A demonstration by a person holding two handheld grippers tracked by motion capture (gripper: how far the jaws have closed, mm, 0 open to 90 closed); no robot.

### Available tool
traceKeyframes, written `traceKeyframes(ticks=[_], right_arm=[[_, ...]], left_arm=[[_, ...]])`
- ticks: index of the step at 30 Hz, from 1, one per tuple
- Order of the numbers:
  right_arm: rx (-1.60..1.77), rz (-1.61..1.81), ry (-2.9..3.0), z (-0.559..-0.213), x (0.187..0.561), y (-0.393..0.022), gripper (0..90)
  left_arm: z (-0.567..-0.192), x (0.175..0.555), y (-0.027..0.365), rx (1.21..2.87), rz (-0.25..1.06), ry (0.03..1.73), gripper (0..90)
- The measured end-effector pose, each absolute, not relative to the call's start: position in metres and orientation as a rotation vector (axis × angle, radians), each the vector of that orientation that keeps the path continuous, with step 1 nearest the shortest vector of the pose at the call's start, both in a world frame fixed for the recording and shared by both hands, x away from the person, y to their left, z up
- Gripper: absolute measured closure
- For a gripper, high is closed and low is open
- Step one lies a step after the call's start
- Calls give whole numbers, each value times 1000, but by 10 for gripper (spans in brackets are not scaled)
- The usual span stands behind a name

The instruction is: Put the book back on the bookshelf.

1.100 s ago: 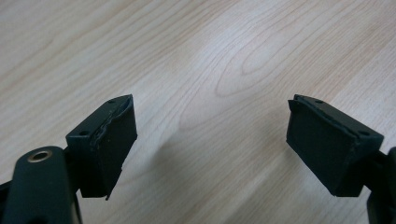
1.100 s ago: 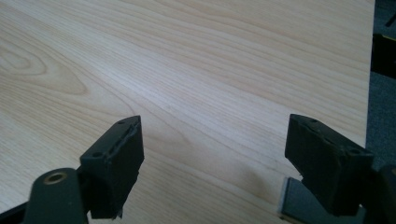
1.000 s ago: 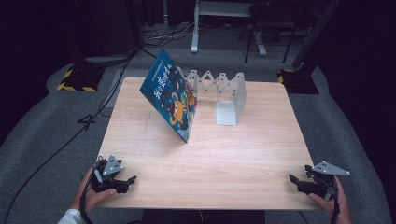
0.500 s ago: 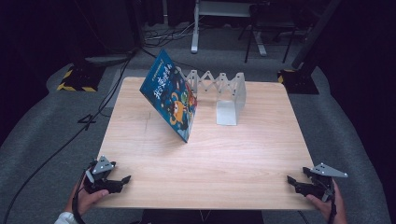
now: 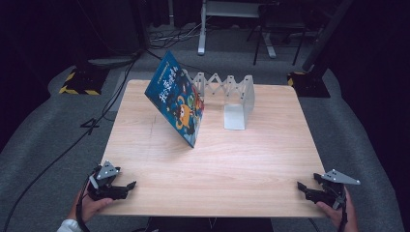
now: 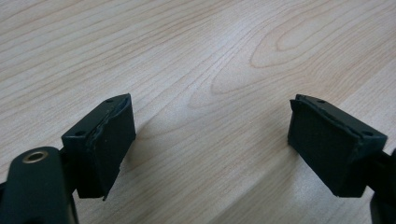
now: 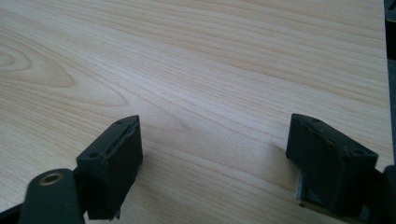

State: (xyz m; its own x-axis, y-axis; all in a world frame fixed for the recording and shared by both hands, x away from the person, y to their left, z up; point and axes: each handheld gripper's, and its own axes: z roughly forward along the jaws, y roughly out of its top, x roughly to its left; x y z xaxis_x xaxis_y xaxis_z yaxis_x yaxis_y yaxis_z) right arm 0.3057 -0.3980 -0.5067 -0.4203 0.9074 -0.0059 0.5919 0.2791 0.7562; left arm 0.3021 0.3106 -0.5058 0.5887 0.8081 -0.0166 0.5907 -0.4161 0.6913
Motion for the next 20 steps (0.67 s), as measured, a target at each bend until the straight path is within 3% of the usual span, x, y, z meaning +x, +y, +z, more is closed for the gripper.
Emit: traceKeyframes(ticks=[20], right_arm=[[1347,969,2116,-507,306,-399,196]], left_arm=[[-506,302,311,2154,424,1105,155]])
